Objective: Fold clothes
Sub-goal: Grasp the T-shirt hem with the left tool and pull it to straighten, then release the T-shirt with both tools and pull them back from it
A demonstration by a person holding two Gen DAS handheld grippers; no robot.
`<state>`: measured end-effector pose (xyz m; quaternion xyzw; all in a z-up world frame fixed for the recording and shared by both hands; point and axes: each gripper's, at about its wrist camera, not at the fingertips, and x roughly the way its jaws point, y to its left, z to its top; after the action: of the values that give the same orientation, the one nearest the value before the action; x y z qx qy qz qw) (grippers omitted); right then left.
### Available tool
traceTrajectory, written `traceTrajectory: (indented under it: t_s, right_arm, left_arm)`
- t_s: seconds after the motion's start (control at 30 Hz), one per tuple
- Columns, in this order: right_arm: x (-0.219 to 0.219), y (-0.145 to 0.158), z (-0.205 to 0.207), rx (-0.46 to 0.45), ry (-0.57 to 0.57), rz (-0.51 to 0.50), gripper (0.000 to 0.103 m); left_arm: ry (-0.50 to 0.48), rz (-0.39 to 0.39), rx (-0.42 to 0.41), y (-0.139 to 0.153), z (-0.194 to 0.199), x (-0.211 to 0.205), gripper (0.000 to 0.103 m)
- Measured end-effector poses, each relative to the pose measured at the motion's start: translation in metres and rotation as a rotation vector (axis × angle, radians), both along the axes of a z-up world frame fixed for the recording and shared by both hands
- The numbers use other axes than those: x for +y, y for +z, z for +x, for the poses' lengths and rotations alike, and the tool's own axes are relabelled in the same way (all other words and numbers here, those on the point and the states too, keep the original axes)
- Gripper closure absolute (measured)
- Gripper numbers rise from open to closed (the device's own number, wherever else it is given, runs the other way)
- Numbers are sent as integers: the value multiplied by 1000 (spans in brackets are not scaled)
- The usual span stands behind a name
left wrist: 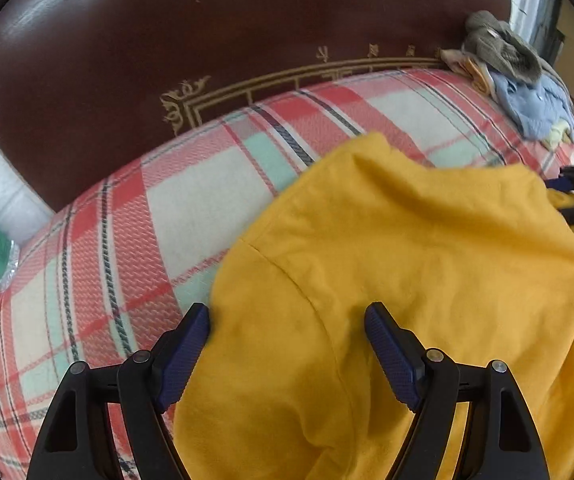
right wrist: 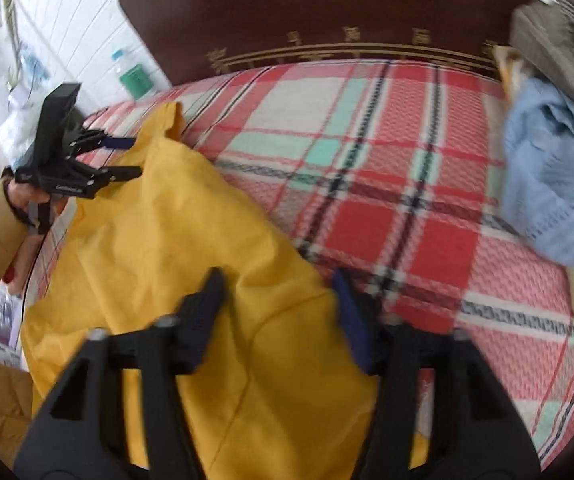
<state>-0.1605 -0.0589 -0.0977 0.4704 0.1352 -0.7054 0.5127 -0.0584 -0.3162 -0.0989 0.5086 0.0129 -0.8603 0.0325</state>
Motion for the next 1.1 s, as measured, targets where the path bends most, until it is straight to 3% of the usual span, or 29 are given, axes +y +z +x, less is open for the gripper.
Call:
traceTrajectory:
  t_s: [0.07, 0.1, 0.2, 0.3, 0.4, 0.5, 0.57, 0.6, 0.63, 0.67, 0.7, 0.73, 0.8, 0.83, 1.03, 1.07, 1.1]
  right_arm:
    - [-11, 2, 14, 84, 51, 68, 94]
    - [-16, 6, 21, 151, 71, 99, 94]
    - [-27, 30, 34, 382, 53, 137, 94]
    - [-36, 58, 36, 634, -20, 130, 94]
    - [-52, 65, 24, 715, -58, 133, 94]
    - [-75, 45, 7, 725, -70, 197, 94]
    - [-86, 25, -3, 683, -86, 240, 94]
    - [-88, 16, -8, 651, -96, 251, 94]
    - [-88, 8, -13, 618, -105, 259, 94]
    - [-86, 3, -17, 585, -116, 262, 91]
    - [-82, 0, -19, 557, -130, 259, 82]
    - [-77, 1, -20, 534, -145, 248, 75]
    - [-64, 8, -21, 495, -172, 200, 38]
    - [-56, 13, -19, 474, -185, 167, 34]
    - [-11, 33, -5, 316, -231, 33, 33]
    - [-4, 34, 0, 299, -235, 20, 33]
    - [3, 35, 5, 287, -238, 11, 32]
  left_arm:
    - [29, 18, 8, 2, 5, -2, 50]
    - [32, 21, 12, 4, 7, -1, 67]
    - [34, 3, 19, 11, 13, 4, 90]
    - [80, -9, 63, 24, 23, 1, 95]
    - [157, -14, 111, 36, 32, -15, 95]
    - [202, -8, 121, 39, 38, -25, 94]
    - [216, -5, 116, 35, 42, -29, 83]
    - [215, 2, 113, 33, 44, -31, 64]
    - [218, 16, 119, 33, 47, -34, 38]
    - [212, 33, 131, 33, 51, -36, 27]
    - [204, 50, 144, 34, 55, -37, 20]
    - [188, 56, 154, 35, 57, -37, 20]
    - [159, 47, 136, 33, 54, -36, 18]
    - [152, 43, 120, 30, 50, -36, 18]
    - [130, 32, 38, 3, 25, -30, 20]
    - [131, 34, 43, 0, 24, -29, 25]
    - [130, 34, 56, 1, 24, -28, 37]
